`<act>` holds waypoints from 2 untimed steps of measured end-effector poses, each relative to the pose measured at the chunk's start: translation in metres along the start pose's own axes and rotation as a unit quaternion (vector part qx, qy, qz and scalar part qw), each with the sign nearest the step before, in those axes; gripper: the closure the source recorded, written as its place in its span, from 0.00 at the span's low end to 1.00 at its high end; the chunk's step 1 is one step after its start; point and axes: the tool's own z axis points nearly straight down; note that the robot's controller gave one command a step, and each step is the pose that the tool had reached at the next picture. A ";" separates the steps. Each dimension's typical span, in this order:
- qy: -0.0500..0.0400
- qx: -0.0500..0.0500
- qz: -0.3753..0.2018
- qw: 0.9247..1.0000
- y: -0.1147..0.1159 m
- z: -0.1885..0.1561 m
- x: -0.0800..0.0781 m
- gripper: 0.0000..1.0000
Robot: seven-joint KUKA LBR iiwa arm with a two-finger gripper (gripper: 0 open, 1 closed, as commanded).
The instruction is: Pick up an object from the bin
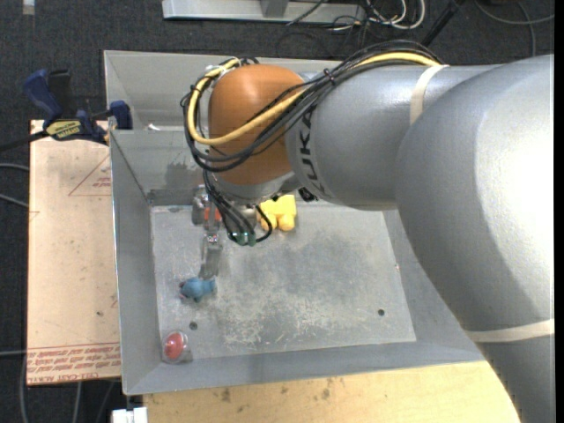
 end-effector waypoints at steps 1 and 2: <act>-0.001 0.001 -0.086 0.996 -0.010 0.071 0.053 0.00; -0.003 0.000 -0.085 0.996 -0.010 0.069 0.051 1.00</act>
Offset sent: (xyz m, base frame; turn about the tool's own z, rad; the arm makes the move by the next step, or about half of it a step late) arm -0.0522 -0.0100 -0.0688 -0.1732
